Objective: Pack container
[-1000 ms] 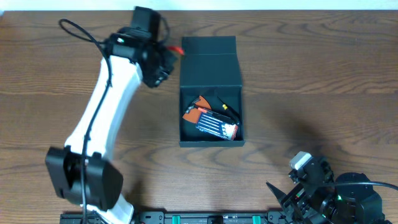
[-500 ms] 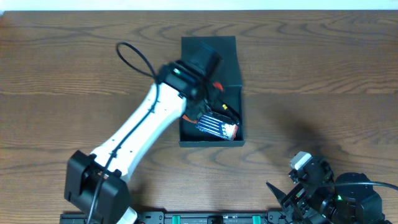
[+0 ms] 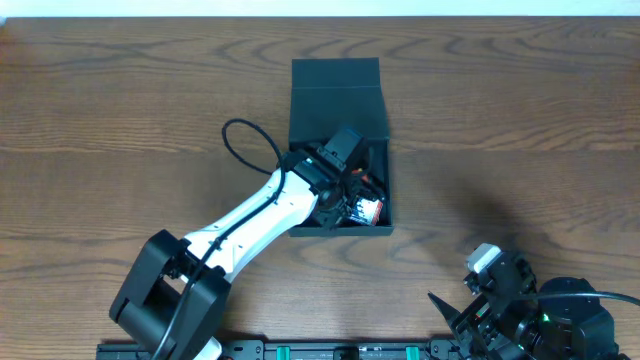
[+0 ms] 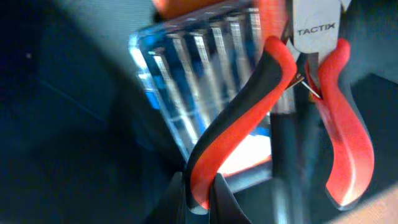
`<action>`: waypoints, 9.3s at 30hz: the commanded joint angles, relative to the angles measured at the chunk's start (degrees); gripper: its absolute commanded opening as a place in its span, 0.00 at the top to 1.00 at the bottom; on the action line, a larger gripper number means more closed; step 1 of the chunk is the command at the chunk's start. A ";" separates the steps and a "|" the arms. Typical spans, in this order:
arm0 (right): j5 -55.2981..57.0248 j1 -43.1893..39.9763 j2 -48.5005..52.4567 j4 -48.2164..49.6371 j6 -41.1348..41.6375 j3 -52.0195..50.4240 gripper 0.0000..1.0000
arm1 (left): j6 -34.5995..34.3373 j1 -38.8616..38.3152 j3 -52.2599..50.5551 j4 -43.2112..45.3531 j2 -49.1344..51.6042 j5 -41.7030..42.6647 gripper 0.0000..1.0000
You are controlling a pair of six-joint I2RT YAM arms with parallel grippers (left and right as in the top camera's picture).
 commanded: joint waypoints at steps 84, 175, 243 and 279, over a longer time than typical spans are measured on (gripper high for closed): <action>-9.46 -0.42 -0.24 14.95 6.69 -0.15 0.01 | 59.69 8.83 -0.57 -19.87 -38.66 -8.50 0.01; -24.09 -19.26 106.47 35.28 41.09 38.75 0.99 | 37.44 36.61 17.09 18.47 28.52 40.39 0.94; -17.35 -9.49 71.82 10.05 7.32 38.75 0.99 | 85.09 38.66 17.09 -27.15 0.46 26.40 0.94; -12.04 -8.44 28.13 -1.22 -10.16 21.53 0.01 | 89.02 38.60 4.09 -36.06 -48.83 12.70 0.01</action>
